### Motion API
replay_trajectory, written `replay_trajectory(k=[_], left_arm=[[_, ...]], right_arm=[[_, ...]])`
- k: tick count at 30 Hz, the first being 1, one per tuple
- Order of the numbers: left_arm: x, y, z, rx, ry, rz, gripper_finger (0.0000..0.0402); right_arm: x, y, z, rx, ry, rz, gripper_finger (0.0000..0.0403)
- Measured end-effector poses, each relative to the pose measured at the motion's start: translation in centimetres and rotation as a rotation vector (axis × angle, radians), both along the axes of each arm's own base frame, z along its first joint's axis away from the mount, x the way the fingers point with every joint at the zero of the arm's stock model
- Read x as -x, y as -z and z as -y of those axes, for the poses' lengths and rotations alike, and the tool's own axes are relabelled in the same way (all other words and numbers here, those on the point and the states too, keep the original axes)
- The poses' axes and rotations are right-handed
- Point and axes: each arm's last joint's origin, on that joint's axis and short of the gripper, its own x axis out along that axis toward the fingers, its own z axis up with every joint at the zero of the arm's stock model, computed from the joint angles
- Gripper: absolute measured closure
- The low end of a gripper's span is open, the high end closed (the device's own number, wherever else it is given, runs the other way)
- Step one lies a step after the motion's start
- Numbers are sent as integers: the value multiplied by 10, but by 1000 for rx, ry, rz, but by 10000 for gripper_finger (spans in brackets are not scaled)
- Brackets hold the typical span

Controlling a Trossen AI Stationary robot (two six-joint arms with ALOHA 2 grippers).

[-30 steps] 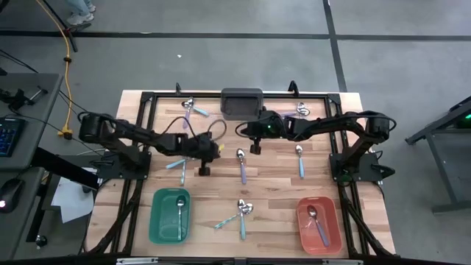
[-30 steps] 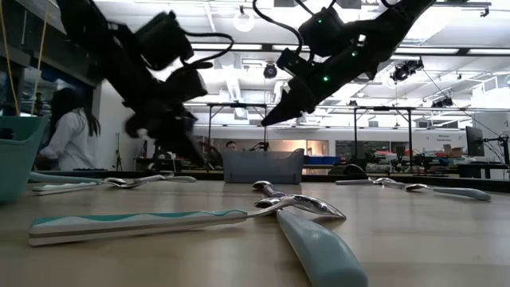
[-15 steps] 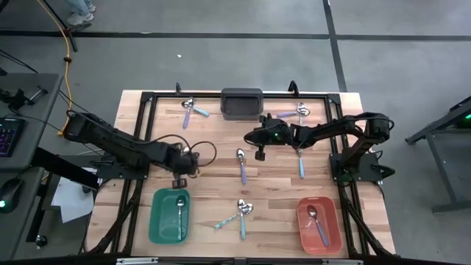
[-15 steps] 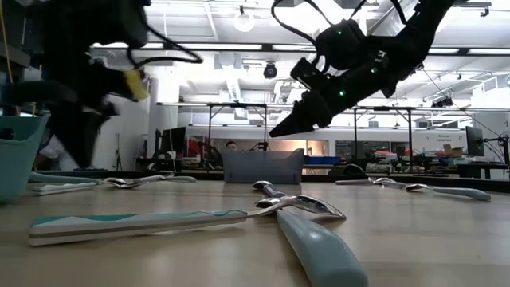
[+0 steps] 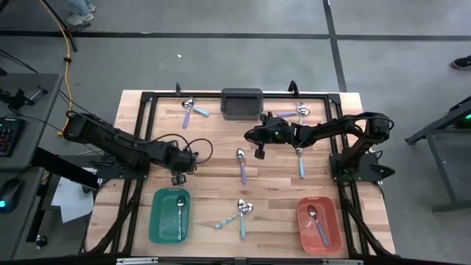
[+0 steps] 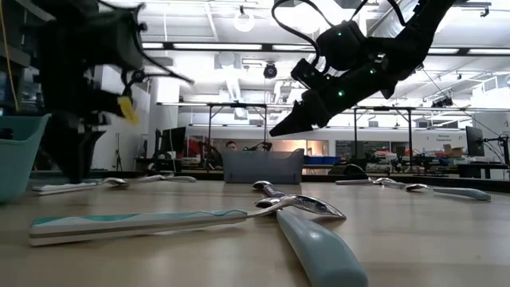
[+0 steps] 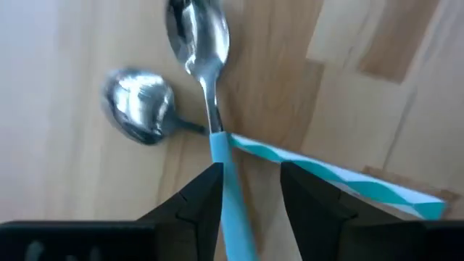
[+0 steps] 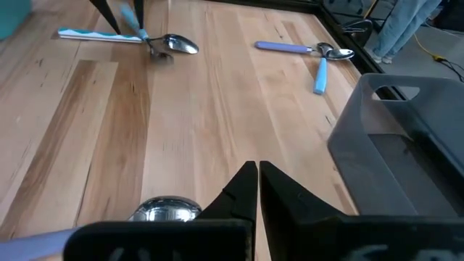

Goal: Sort silverware by color (type)
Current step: Put the blue spoon into the black bin

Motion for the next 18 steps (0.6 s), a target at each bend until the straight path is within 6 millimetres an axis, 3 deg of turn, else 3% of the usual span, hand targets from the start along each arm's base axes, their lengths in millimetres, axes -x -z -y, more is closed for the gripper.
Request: replay_trajectory(k=[11,18], left_arm=[[5,8,-8,11,-34,-6,268],[5,8,-7,41,-48,-9,344]], right_arm=[[0,0,0,0,0,-1,403],[0,0,0,-5,2,1,403]])
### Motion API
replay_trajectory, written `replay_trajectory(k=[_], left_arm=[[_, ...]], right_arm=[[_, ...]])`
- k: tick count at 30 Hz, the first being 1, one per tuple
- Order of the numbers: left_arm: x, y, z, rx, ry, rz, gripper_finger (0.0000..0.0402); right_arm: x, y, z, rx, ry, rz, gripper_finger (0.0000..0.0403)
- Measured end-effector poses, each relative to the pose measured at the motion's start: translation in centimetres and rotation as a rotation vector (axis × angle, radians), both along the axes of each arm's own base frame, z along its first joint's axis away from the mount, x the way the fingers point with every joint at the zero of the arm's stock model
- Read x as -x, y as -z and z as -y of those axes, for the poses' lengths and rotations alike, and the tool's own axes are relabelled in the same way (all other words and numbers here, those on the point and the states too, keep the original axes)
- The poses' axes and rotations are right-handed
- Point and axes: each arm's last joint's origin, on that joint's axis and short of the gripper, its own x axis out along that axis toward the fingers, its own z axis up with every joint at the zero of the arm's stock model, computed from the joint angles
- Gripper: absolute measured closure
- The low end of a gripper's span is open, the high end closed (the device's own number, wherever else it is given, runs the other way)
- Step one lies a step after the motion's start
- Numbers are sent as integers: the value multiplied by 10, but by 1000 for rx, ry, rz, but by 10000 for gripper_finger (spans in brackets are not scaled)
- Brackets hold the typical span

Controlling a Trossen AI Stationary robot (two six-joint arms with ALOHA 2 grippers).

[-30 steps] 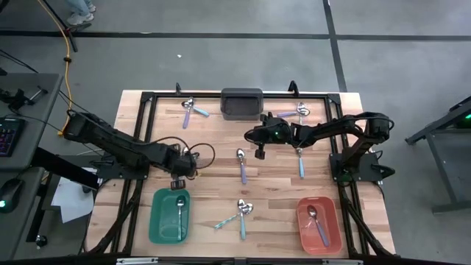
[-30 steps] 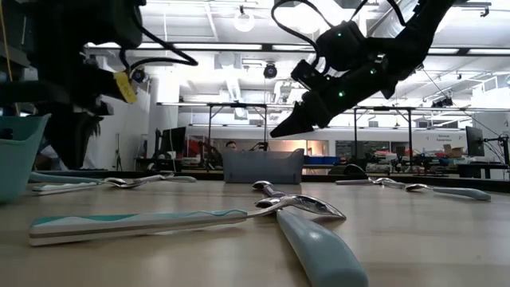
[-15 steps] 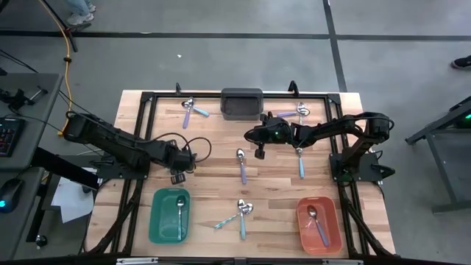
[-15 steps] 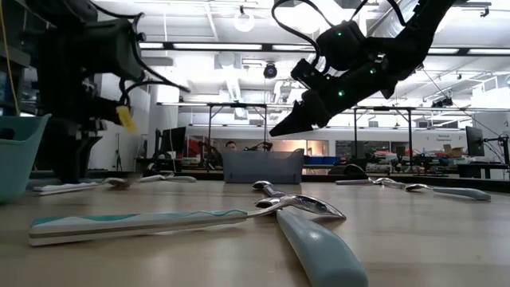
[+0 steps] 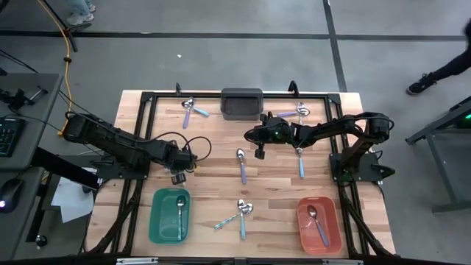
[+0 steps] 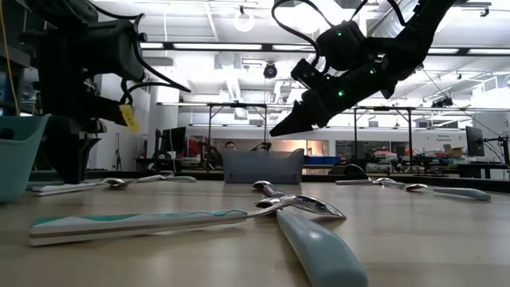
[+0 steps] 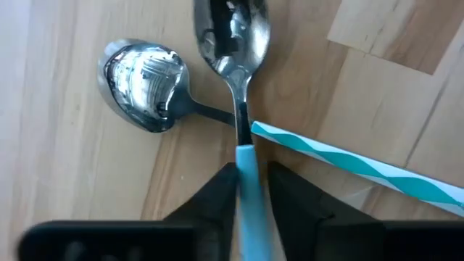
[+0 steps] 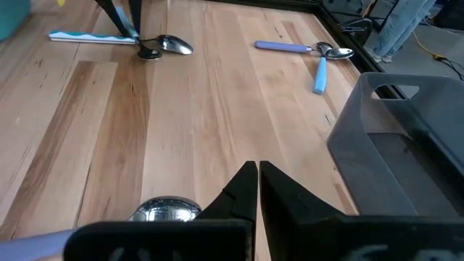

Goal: Sort silverware by color (type)
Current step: Put the blue spoon into the black bin

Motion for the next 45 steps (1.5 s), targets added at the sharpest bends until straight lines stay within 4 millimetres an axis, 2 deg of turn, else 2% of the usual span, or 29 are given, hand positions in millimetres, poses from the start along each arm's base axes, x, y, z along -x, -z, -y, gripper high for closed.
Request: replay_trajectory(k=[3,8,13,21,29,33,38,42,45], left_arm=[[0,0,0,-2,0,0,382],[3,-3,0,-1,0,3,381],[6,-17,-1,5,-11,96,385],[12,-51,-3,-7,-38,381,385],[-14,-71,-6,-29,105,811,385],[-22,-68,-20,-47,139,950,385],[-31,-67,-48,-123,123,971,385],[-48,-84,-77,-154,135,895,385],[-68,-101,-102,-175,146,860,385]], right_arm=[[0,0,0,0,0,0,403],[0,0,0,0,0,0,403],[0,0,0,1,0,0,403],[0,0,0,1,-1,1,403],[0,0,0,1,1,4,403],[0,0,0,0,0,4,403],[0,-1,0,1,2,10,403],[-1,-3,1,7,3,32,403],[-2,-4,1,10,3,42,403]])
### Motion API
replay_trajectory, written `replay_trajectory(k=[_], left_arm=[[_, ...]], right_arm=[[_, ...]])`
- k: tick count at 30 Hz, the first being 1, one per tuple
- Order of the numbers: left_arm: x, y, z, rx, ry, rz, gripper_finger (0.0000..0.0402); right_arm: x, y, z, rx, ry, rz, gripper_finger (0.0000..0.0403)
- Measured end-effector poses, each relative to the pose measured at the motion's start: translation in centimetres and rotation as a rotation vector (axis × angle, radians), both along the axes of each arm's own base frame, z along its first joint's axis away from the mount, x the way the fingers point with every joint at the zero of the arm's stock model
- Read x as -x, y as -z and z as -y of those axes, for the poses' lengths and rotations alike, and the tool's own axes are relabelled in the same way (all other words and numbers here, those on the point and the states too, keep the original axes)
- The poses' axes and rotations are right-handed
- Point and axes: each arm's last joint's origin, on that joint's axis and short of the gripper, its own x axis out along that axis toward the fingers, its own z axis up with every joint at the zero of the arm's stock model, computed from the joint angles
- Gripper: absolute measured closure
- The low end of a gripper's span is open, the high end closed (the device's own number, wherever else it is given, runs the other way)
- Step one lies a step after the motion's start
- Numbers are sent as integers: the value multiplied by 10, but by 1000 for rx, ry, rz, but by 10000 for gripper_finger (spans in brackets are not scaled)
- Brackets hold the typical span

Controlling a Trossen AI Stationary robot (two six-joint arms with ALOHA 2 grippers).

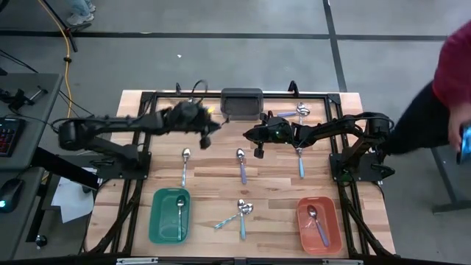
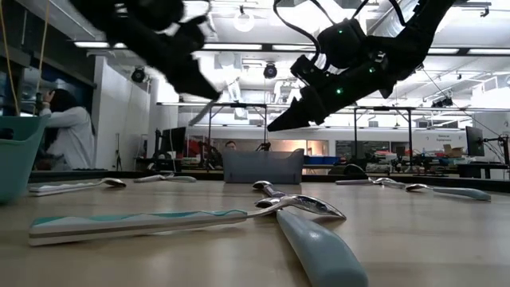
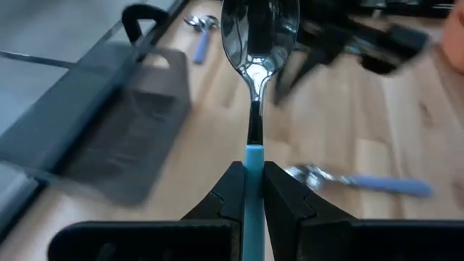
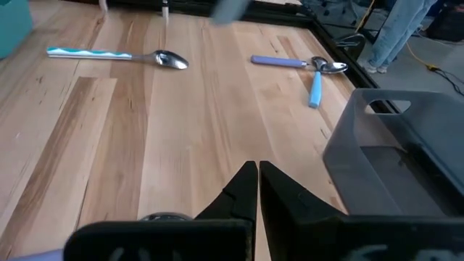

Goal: Sort silverware by color (type)
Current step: Put the blue spoon into the black bin

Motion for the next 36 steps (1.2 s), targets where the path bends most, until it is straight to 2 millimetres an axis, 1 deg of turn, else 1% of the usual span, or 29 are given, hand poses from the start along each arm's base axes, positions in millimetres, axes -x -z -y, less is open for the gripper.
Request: replay_trajectory(k=[3,7,11,15,20,22,26,30,36], left_arm=[[-25,-14,-27,0,17,-28,385],[-57,-20,-59,20,36,-99,385],[-83,-15,-86,30,28,-180,385],[-99,-3,-109,54,14,-250,385],[-112,14,-134,78,-5,-323,385],[-116,21,-142,94,-12,-349,385],[-124,33,-154,113,-18,-391,385],[-127,42,-160,119,-14,-417,385],[-126,50,-159,140,-4,-460,384]], right_arm=[[0,0,0,1,0,-3,403],[5,5,-4,12,-18,-50,403],[17,6,-14,19,-43,-19,403],[36,1,-23,16,-53,111,403],[60,-1,-33,9,-68,191,403],[65,-4,-33,16,-56,209,403],[68,-9,-33,23,-47,230,403],[69,-10,-33,30,-50,230,403],[69,-10,-33,29,-48,224,403]])
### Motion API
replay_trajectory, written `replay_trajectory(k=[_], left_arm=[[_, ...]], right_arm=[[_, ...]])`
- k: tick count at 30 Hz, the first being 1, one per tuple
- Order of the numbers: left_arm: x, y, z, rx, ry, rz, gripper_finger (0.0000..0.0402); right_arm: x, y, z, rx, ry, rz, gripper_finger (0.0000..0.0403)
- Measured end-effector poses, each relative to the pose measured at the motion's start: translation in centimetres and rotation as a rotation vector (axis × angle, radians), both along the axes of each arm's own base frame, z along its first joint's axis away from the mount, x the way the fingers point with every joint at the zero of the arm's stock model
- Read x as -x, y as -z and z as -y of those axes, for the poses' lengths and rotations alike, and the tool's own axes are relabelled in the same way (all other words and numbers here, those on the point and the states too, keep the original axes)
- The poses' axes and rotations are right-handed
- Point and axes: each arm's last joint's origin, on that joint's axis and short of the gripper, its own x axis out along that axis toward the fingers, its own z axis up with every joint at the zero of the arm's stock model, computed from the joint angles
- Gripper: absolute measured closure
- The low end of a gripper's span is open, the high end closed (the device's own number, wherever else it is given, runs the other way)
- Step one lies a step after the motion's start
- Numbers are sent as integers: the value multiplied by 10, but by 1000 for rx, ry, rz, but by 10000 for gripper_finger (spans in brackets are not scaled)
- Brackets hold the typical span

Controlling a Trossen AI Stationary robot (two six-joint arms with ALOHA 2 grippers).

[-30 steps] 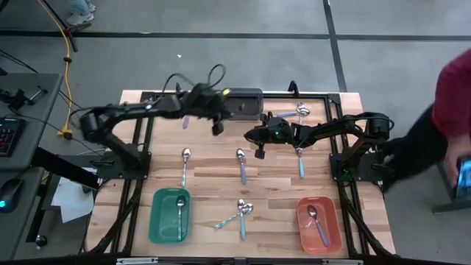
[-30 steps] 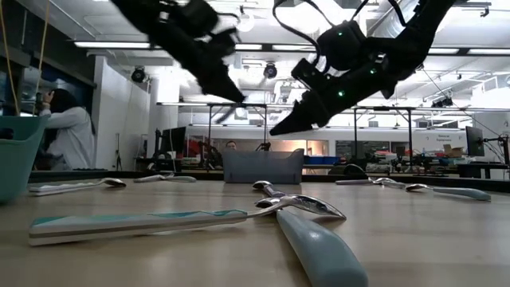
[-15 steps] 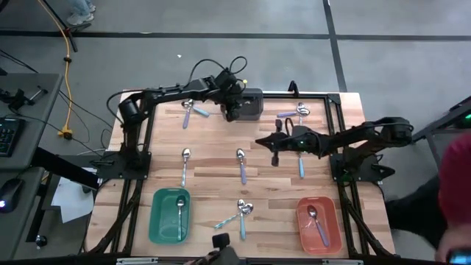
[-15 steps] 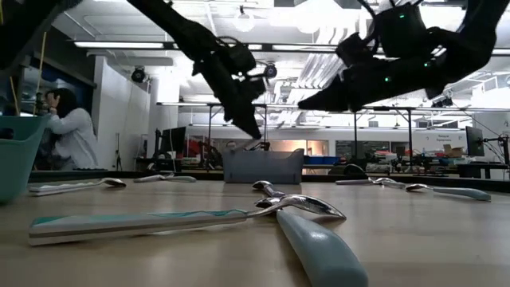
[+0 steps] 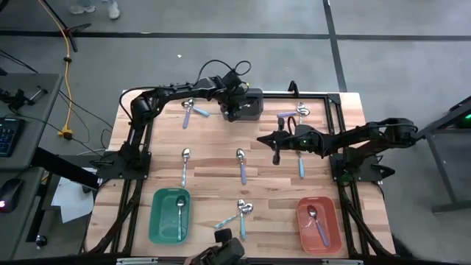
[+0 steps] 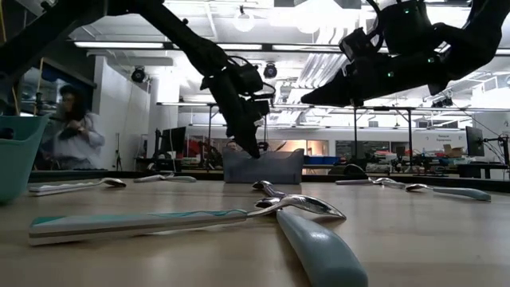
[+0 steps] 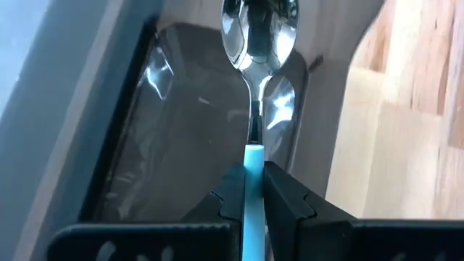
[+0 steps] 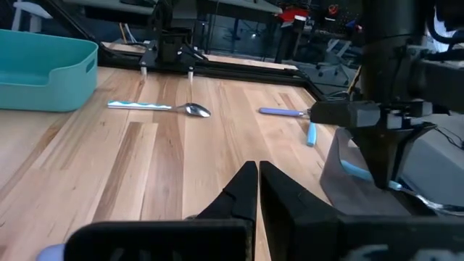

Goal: Sort silverware by color (type)
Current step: Put the blue spoon into the black bin, then put the purple spoon into the orange bin

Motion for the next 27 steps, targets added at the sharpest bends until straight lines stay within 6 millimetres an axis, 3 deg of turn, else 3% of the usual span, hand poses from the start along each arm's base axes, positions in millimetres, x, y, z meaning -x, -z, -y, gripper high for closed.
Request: replay_trajectory(k=[9,22,27], left_arm=[[0,-1,0,6,-13,4,374],[0,-1,0,-11,-3,-3,310],[2,-4,-1,-71,-7,-34,310]], right_arm=[[0,0,0,-7,2,0,403],[0,1,0,-8,3,-9,403],[0,1,0,-6,5,-9,403]])
